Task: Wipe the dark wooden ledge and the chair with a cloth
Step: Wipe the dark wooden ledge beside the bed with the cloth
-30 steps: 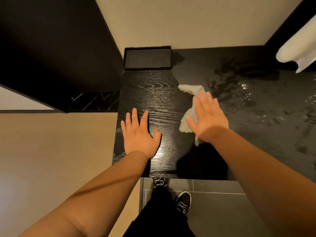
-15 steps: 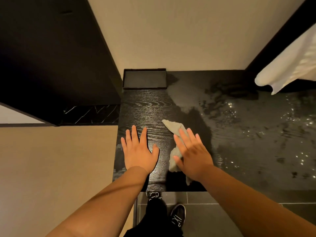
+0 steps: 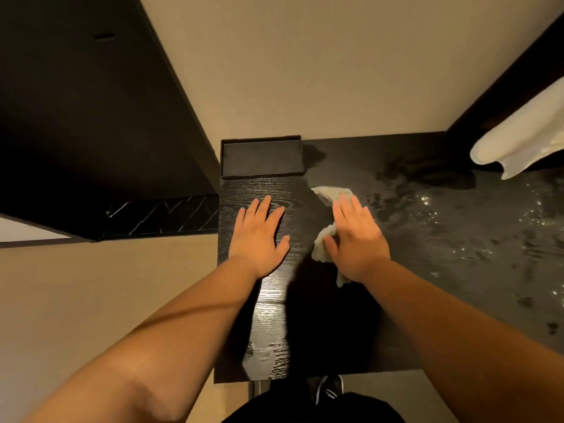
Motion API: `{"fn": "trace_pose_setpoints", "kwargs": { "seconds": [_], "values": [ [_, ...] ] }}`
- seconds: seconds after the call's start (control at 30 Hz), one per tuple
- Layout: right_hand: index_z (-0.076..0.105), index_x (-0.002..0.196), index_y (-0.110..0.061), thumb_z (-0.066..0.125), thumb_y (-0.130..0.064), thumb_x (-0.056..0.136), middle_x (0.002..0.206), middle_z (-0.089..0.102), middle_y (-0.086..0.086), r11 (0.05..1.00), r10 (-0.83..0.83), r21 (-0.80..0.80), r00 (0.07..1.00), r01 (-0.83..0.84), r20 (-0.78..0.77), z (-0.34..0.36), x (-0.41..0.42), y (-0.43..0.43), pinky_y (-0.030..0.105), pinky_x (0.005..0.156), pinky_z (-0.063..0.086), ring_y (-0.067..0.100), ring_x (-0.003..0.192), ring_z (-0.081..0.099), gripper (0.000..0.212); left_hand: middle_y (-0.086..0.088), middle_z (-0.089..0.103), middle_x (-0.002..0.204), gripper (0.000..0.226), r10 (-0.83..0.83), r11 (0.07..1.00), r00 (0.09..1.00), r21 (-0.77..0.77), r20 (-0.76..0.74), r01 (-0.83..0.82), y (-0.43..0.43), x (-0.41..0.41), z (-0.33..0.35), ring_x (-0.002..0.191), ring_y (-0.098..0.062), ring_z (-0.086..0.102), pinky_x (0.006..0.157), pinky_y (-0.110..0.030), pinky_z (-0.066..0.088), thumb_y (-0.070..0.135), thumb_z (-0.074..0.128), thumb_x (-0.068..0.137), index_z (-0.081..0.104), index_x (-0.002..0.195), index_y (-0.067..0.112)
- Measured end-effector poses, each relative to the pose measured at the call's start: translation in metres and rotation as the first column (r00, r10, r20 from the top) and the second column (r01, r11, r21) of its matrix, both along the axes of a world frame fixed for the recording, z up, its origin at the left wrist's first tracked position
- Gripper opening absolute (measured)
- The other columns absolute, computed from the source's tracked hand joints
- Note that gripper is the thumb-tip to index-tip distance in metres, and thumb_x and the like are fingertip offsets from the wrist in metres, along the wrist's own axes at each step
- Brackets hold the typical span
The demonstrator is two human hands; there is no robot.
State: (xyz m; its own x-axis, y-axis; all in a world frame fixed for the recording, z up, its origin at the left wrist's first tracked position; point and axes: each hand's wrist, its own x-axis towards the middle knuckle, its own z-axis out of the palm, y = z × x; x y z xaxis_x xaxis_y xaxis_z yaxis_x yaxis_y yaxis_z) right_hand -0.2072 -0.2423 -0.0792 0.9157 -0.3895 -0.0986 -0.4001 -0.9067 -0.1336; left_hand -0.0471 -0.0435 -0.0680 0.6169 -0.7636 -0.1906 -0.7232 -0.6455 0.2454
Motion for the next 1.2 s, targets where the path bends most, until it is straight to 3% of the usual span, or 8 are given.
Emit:
{"fn": "trace_pose_setpoints", "kwargs": {
  "seconds": [0.17, 0.33, 0.43, 0.63, 0.9, 1.0, 1.1, 1.2],
  "values": [
    [0.021, 0.161, -0.003, 0.045, -0.051, 0.098, 0.168, 0.02, 0.022, 0.995, -0.099, -0.024, 0.995, 0.099, -0.022, 0.0, 0.018, 0.004, 0.052, 0.126, 0.018, 0.038, 0.157, 0.012, 0.083, -0.006, 0.015, 0.175, 0.071, -0.007, 0.999, 0.998, -0.032, 0.057, 0.009, -0.001, 0.005, -0.01, 0.161, -0.03, 0.009, 0.13, -0.053, 0.007, 0.058, 0.042, 0.098, 0.032, 0.162, 0.029],
    [0.004, 0.164, -0.011, 0.026, -0.061, 0.1, 0.173, -0.006, 0.01, 0.995, 0.094, 0.032, 0.987, -0.091, -0.129, 0.006, -0.023, 0.04, 0.048, 0.13, 0.005, 0.025, 0.158, -0.016, 0.084, -0.006, 0.015, 0.175, 0.073, -0.001, 0.999, 0.998, -0.048, 0.056, 0.004, -0.003, 0.005, -0.011, 0.161, -0.029, 0.007, 0.13, -0.052, 0.007, 0.058, 0.044, 0.096, 0.031, 0.162, 0.029],
    [0.012, 0.165, -0.01, 0.031, -0.062, 0.099, 0.173, 0.002, 0.009, 0.987, 0.157, -0.021, 0.983, -0.159, -0.092, 0.003, -0.006, 0.007, 0.049, 0.128, 0.014, 0.025, 0.16, -0.008, 0.086, -0.005, 0.014, 0.175, 0.074, -0.008, 0.999, 0.999, -0.05, 0.051, 0.01, -0.002, 0.007, -0.012, 0.162, -0.029, 0.006, 0.13, -0.052, 0.005, 0.058, 0.044, 0.095, 0.031, 0.163, 0.03],
    [0.011, 0.163, -0.007, 0.03, -0.062, 0.098, 0.171, 0.01, 0.015, 0.994, -0.096, -0.061, 0.994, 0.093, -0.049, -0.002, 0.042, -0.034, 0.05, 0.128, 0.013, 0.032, 0.159, 0.003, 0.087, -0.004, 0.014, 0.175, 0.074, -0.002, 0.999, 0.999, -0.052, 0.052, 0.005, -0.004, 0.008, -0.014, 0.162, -0.027, 0.005, 0.131, -0.051, 0.004, 0.056, 0.047, 0.095, 0.031, 0.163, 0.031],
    [0.013, 0.163, -0.005, 0.032, -0.064, 0.099, 0.172, 0.008, 0.011, 0.975, 0.222, 0.017, 0.975, -0.222, -0.016, 0.004, 0.022, 0.002, 0.05, 0.128, 0.013, 0.028, 0.16, -0.003, 0.09, -0.001, 0.012, 0.175, 0.075, 0.013, 1.0, 0.997, -0.013, 0.075, -0.013, -0.007, 0.005, -0.009, 0.162, -0.024, 0.004, 0.131, -0.05, 0.004, 0.057, 0.045, 0.094, 0.029, 0.163, 0.033],
    [0.007, 0.164, -0.002, 0.025, -0.066, 0.096, 0.172, 0.009, 0.014, 0.984, 0.179, 0.005, 0.983, -0.179, -0.038, -0.001, 0.059, -0.033, 0.047, 0.129, 0.008, 0.028, 0.16, 0.0, 0.095, -0.001, 0.013, 0.175, 0.075, 0.024, 0.999, 0.997, -0.025, 0.073, -0.022, -0.006, 0.006, -0.011, 0.162, -0.024, 0.004, 0.131, -0.05, 0.006, 0.057, 0.046, 0.094, 0.029, 0.163, 0.033],
    [0.016, 0.162, 0.002, 0.03, -0.062, 0.095, 0.169, 0.018, 0.02, 0.995, 0.083, 0.047, 0.997, -0.083, 0.007, -0.006, 0.088, -0.047, 0.048, 0.129, 0.009, 0.033, 0.158, 0.01, 0.094, -0.001, 0.014, 0.175, 0.075, 0.033, 0.998, 0.997, -0.046, 0.071, -0.03, -0.006, 0.004, -0.012, 0.162, -0.024, 0.006, 0.131, -0.05, 0.007, 0.056, 0.047, 0.094, 0.03, 0.163, 0.032],
    [0.028, 0.158, 0.004, 0.045, -0.055, 0.095, 0.165, 0.03, 0.023, 0.979, 0.198, 0.021, 0.976, -0.2, 0.093, -0.006, 0.072, -0.035, 0.049, 0.128, 0.015, 0.037, 0.156, 0.02, 0.088, 0.0, 0.014, 0.175, 0.076, 0.045, 0.999, 0.997, -0.024, 0.07, -0.044, -0.008, 0.003, -0.01, 0.162, -0.024, 0.006, 0.131, -0.05, 0.007, 0.056, 0.045, 0.094, 0.03, 0.163, 0.031]
  ]
}}
